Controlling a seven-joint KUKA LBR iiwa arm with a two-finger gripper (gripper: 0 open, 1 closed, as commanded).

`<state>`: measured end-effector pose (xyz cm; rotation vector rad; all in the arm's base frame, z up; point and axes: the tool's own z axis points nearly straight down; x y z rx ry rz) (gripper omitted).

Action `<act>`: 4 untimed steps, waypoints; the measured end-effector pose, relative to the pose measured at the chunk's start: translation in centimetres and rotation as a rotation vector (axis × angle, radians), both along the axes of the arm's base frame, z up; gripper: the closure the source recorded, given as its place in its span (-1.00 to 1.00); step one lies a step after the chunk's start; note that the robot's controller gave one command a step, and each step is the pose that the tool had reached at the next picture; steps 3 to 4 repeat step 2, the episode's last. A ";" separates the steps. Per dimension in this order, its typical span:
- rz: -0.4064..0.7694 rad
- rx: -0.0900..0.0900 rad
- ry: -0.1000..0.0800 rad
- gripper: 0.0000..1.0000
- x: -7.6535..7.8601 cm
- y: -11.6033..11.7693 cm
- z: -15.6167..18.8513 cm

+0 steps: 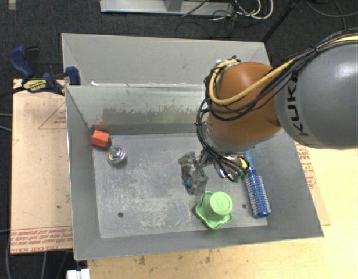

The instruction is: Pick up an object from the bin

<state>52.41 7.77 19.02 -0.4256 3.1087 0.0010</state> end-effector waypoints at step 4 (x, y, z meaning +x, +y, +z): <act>-0.023 0.001 -0.008 1.00 -0.3 -0.8 7.1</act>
Offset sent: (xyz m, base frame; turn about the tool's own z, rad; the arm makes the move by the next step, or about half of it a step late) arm -0.0180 -0.0020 -0.0088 0.0156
